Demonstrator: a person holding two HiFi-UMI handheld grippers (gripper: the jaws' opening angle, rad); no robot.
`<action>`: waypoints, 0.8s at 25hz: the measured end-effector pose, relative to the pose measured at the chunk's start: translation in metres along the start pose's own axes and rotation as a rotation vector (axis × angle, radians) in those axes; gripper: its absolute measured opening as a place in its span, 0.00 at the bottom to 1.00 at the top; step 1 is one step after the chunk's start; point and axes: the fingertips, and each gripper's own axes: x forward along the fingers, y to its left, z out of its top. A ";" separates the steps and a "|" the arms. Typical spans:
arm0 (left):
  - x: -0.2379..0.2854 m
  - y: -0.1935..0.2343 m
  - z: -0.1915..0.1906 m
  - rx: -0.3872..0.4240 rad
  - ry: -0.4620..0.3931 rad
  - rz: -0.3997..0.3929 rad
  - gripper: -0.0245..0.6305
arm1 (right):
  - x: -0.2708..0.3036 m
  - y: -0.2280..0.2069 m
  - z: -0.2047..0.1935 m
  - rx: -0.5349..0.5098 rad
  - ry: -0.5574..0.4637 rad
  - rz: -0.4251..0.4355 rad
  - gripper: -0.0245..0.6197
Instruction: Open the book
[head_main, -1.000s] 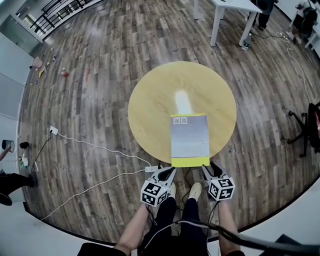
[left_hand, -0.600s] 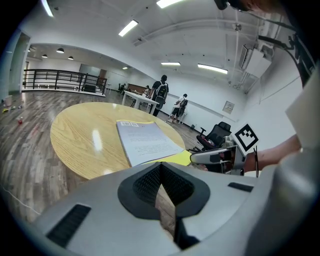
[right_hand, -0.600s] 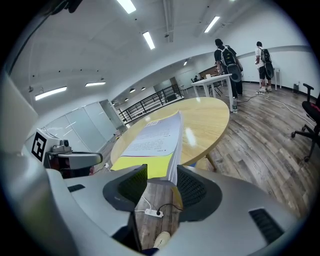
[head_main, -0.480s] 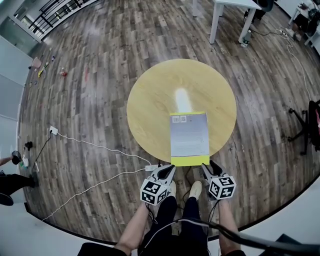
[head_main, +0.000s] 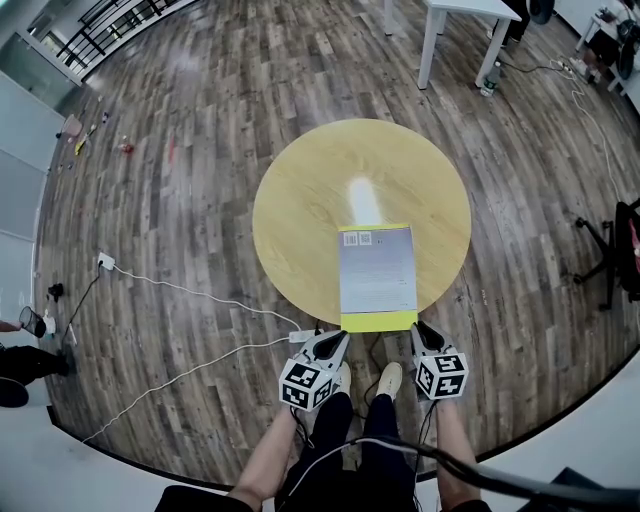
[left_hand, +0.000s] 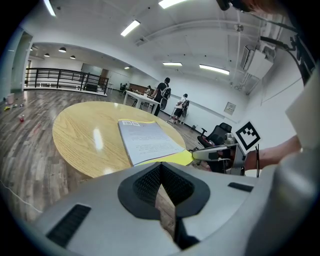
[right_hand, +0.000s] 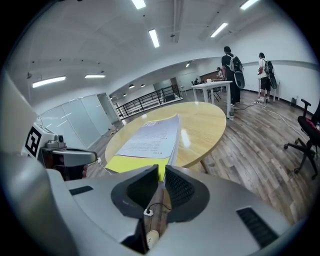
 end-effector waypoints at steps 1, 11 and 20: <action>0.000 -0.001 0.000 0.000 0.000 -0.001 0.04 | 0.000 -0.001 0.000 -0.008 0.004 -0.008 0.11; -0.005 0.005 -0.002 -0.006 -0.004 0.009 0.04 | 0.003 -0.003 -0.003 -0.001 0.011 -0.037 0.06; -0.009 0.006 0.001 -0.004 -0.010 0.010 0.04 | -0.003 -0.001 0.003 0.024 -0.017 -0.037 0.04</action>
